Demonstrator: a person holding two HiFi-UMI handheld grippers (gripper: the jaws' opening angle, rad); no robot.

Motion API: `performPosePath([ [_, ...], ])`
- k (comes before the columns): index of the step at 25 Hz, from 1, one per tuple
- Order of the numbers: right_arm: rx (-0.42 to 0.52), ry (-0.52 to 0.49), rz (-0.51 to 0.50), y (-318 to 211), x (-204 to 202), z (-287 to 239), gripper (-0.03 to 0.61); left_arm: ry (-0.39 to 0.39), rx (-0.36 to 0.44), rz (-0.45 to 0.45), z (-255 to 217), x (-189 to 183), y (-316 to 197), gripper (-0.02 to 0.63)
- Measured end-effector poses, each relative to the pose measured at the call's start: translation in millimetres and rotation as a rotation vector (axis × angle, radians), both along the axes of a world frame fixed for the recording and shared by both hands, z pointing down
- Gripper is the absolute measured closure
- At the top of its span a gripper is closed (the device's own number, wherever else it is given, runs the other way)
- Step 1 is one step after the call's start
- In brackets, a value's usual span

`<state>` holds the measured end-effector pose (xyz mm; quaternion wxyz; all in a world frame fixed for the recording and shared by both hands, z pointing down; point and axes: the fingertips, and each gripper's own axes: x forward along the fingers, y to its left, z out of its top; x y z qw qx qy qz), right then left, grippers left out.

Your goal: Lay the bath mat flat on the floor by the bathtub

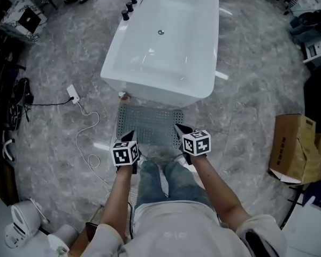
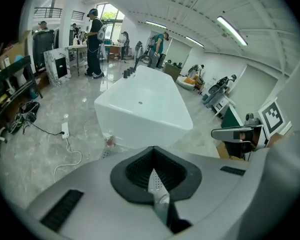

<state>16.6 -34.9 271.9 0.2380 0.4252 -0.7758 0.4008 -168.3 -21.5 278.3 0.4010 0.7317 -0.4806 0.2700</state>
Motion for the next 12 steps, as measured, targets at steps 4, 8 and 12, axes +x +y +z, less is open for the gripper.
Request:
performPosePath([
  [4, 0.071, -0.047, 0.012, -0.3, -0.5, -65.1, 0.552, -0.006, 0.081, 0.022, -65.4, 3.3, -4.1, 0.598],
  [8, 0.175, -0.103, 0.021, -0.5, 6.4, -137.7, 0.552, 0.017, 0.184, 0.027, -136.4, 10.0, -5.6, 0.598],
  [12, 0.295, -0.122, -0.010, 3.1, 10.7, -206.5, 0.551, 0.011, 0.327, 0.057, -207.4, 12.0, -4.3, 0.598],
])
